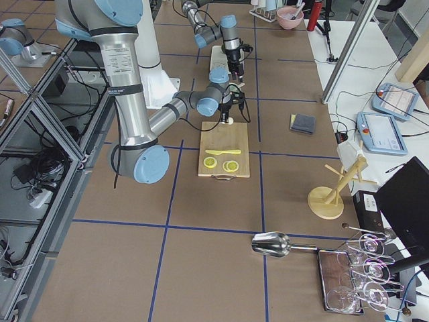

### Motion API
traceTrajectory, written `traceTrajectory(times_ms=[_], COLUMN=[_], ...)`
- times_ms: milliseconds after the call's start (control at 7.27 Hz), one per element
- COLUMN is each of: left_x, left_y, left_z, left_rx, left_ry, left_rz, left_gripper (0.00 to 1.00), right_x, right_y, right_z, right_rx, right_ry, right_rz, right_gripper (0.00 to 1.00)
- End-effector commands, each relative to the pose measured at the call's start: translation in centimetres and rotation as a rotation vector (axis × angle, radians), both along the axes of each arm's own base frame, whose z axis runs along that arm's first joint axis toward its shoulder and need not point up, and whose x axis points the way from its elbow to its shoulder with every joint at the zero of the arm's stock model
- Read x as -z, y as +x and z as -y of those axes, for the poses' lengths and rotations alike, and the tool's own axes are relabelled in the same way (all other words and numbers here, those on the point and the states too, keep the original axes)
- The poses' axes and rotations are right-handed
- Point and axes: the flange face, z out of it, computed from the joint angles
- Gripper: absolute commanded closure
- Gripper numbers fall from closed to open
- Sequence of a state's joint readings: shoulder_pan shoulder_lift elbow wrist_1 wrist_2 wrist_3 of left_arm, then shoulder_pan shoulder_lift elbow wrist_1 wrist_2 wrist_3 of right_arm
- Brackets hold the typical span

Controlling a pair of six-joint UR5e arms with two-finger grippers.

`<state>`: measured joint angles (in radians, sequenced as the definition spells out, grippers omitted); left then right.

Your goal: Put spoon and bun in bowl

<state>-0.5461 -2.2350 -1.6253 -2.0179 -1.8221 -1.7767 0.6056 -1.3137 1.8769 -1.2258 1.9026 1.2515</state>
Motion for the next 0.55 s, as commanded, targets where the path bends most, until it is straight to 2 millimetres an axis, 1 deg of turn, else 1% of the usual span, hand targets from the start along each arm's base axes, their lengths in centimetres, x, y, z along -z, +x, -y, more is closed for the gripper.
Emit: traceTrajectory(times_ms=[0,138,275,413], left_x=[-0.2,-0.8,-1.5,-3.4], left_y=[-6.3,-9.4,-12.5,-14.7], left_z=[0.3,0.7,2.4,3.9], left_rx=[-0.043,-0.081,-0.077,-0.078], left_ry=[0.107,0.184,0.226,0.244], left_rz=[0.101,0.19,0.253,0.316], left_gripper=[0.0,0.0,0.0,0.0], right_x=[6.1,9.8,12.5,14.5], right_y=[-1.3,-3.1,-5.7,-8.9], right_z=[1.2,1.6,0.6,0.3], right_rx=[-0.031,-0.055,-0.046,-0.031], right_ry=[0.006,-0.034,-0.057,-0.064], right_rz=[0.09,0.132,0.144,0.151], right_gripper=[1.0,1.0,1.0,1.0])
